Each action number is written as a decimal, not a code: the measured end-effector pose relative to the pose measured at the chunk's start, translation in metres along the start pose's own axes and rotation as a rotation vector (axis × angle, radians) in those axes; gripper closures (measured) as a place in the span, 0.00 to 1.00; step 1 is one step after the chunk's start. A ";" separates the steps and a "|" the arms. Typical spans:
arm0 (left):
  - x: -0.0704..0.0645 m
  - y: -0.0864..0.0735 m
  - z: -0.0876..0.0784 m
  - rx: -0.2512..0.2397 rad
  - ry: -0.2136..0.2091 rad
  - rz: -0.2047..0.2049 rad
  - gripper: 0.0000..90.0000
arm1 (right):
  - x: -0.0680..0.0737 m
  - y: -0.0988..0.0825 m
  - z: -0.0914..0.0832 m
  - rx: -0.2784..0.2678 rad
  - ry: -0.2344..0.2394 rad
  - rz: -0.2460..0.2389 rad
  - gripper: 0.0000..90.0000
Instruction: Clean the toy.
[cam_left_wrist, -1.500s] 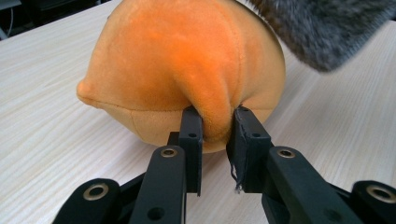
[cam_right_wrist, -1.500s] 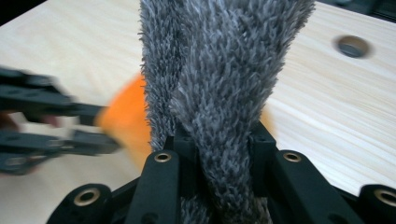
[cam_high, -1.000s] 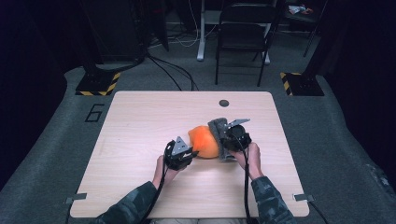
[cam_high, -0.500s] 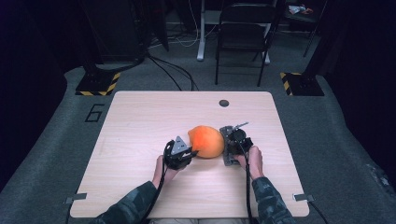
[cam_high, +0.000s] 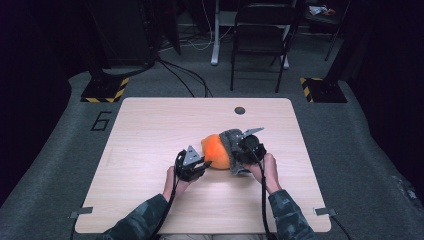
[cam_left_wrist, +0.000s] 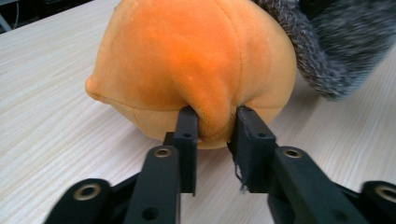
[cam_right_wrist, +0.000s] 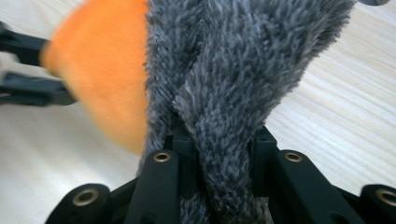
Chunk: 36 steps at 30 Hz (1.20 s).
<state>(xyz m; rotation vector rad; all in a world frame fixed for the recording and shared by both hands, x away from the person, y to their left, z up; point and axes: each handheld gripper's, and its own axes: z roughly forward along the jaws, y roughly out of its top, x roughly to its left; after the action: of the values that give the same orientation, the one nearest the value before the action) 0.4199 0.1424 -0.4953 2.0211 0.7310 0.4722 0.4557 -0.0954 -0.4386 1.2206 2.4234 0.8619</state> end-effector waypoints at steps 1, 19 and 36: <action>0.000 0.000 0.000 0.000 0.000 0.000 0.73 | 0.000 0.000 0.000 0.000 0.000 0.000 0.79; -0.013 0.000 0.013 -0.004 0.099 0.086 0.86 | -0.009 -0.006 0.008 -0.055 -0.020 0.029 0.79; -0.010 0.017 -0.013 -0.045 0.000 -0.051 0.88 | -0.001 0.011 -0.038 -0.209 0.065 0.085 0.79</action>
<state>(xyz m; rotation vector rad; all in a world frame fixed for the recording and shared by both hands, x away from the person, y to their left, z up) 0.4104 0.1366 -0.4745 1.9561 0.7639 0.4551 0.4438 -0.1057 -0.4018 1.2410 2.2749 1.1633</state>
